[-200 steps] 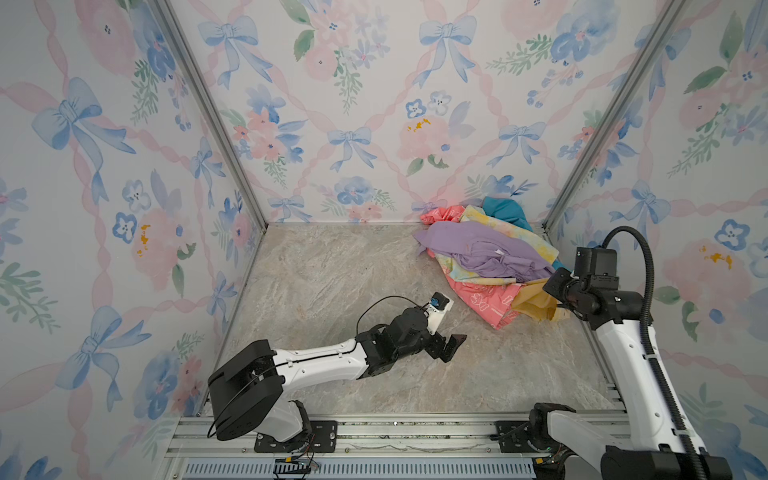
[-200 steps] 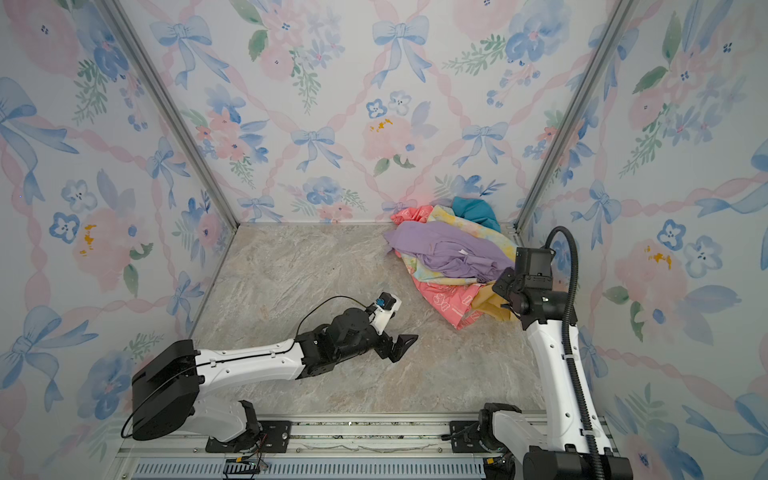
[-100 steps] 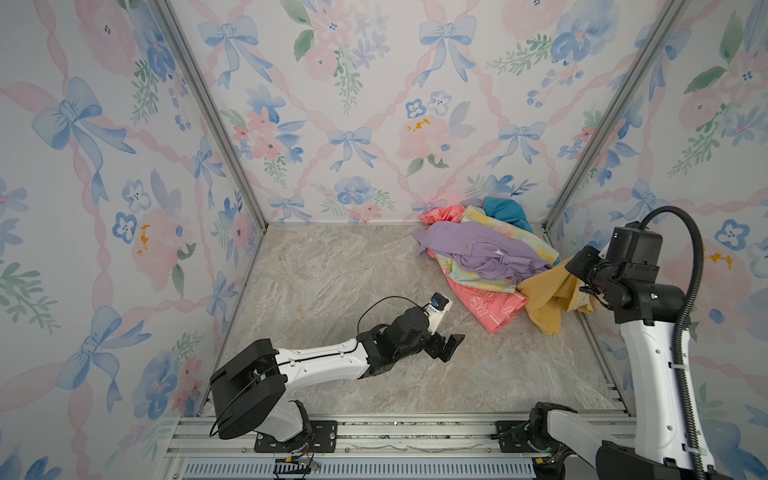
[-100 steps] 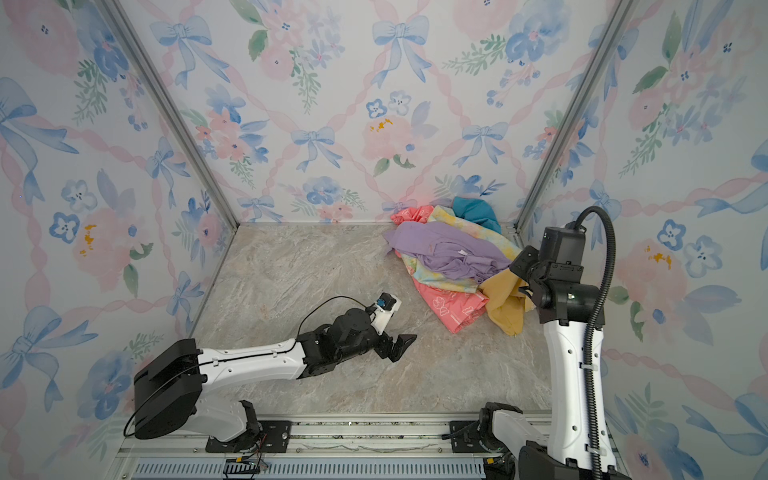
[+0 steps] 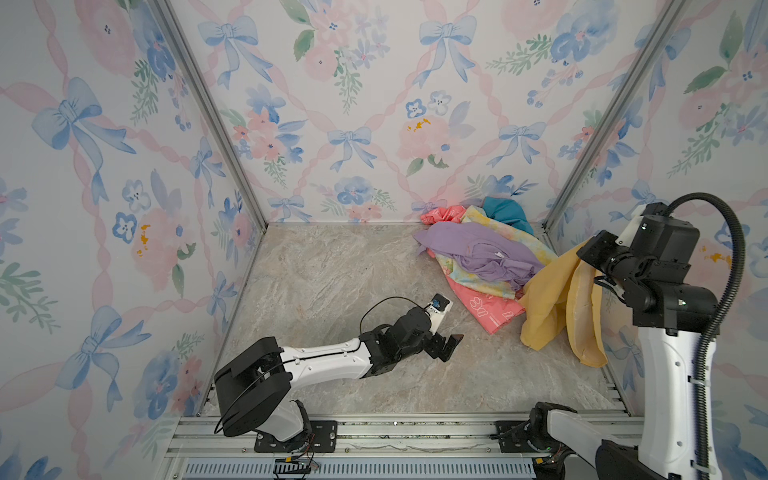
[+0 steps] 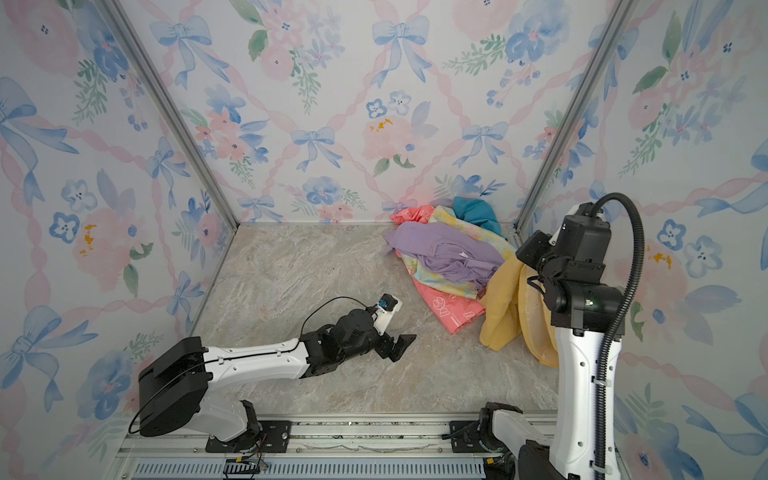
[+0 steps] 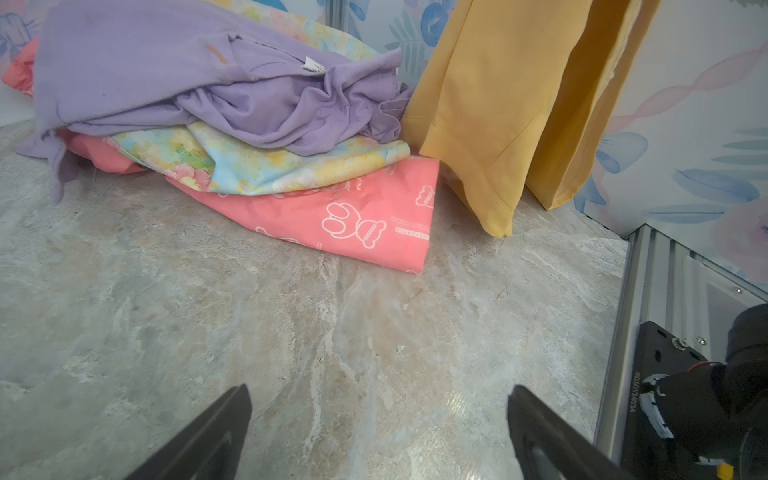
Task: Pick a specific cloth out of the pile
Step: 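Lift the yellow cloth with the right gripper, pulling it out of the pile, then carry the yellow cloth toward the left gripper while the left gripper approaches it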
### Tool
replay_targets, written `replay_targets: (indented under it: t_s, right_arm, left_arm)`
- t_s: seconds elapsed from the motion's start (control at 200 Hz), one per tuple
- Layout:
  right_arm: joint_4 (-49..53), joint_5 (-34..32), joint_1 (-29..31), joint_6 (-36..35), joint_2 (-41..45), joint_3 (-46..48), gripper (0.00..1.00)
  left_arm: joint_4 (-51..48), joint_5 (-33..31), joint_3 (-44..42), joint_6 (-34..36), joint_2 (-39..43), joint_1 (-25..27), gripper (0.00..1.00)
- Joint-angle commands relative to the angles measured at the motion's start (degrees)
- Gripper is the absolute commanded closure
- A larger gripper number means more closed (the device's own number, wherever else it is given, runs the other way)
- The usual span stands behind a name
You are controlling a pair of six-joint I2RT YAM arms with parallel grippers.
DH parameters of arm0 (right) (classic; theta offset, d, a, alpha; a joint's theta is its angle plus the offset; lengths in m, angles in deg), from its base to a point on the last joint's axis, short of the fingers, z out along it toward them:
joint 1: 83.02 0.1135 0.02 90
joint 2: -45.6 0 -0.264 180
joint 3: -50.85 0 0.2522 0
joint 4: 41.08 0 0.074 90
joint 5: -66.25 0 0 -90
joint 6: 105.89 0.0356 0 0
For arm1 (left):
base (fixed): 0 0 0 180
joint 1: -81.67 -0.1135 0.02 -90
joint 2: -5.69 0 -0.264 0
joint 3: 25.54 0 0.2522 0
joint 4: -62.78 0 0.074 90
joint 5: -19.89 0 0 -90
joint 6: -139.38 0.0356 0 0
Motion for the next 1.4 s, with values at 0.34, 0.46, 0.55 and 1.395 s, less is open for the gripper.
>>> replay_targets:
  t_s: [0.34, 0.46, 0.55, 1.395]
  right_arm:
    - [-6.7, -0.9, 17.4, -3.2, 0.8, -5.6, 1.0]
    - [-8.7, -6.0, 26.7, -3.5, -0.2, -6.2, 1.0]
    - [-10.1, -11.4, 34.6, -4.3, -2.0, -6.7, 1.0]
    - [-20.9, -20.6, 52.3, -3.0, -6.1, -0.3, 1.0]
  left_arm:
    - [1.7, -2.3, -0.2, 2.4, 4.5, -4.4, 0.02]
    - [3.5, -1.6, -1.6, 1.8, 7.0, -7.0, 0.02]
    - [4.4, -1.6, -2.3, 2.0, 8.6, -7.9, 0.02]
    - [28.4, 7.2, -9.2, 0.3, 10.7, -8.2, 0.02]
